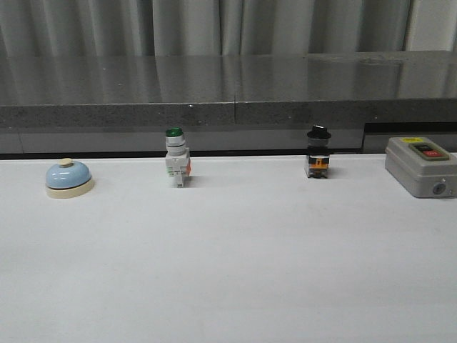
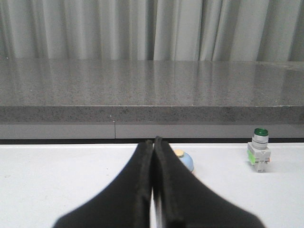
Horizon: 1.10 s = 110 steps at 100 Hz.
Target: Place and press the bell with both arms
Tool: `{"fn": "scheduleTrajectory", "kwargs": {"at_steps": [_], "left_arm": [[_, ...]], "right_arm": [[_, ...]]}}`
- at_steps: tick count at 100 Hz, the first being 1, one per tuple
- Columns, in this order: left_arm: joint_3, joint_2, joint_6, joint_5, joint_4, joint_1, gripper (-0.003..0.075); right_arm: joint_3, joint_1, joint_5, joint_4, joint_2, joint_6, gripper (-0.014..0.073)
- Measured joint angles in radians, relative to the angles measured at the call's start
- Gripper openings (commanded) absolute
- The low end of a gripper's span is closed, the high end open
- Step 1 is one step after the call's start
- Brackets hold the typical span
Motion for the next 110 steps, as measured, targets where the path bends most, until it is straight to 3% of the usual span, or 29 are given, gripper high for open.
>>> {"fn": "scheduleTrajectory", "kwargs": {"at_steps": [28, 55, 85, 97, 109, 110], "left_arm": [[-0.283, 0.285, 0.000, 0.129, -0.015, 0.000, -0.0020], [-0.581, 0.676, 0.000, 0.334, -0.015, 0.000, -0.0020], [-0.835, 1.064, 0.000, 0.472, -0.029, 0.000, -0.0012], [-0.922, 1.211, 0.010, 0.506, -0.031, 0.000, 0.0125], [-1.000, 1.338, 0.020, 0.525, -0.031, 0.000, 0.0410], [-1.004, 1.351, 0.020, 0.525, -0.031, 0.000, 0.0467]], "right_arm": [[0.000, 0.000, 0.000, 0.000, 0.000, 0.000, -0.0060], [0.000, 0.000, 0.000, 0.000, 0.000, 0.000, -0.0060], [0.000, 0.000, 0.000, 0.000, 0.000, 0.000, -0.0060], [0.000, 0.000, 0.000, 0.000, 0.000, 0.000, -0.0060], [0.000, 0.000, 0.000, 0.000, 0.000, 0.000, -0.0060], [0.000, 0.000, 0.000, 0.000, 0.000, 0.000, -0.0060]]}}
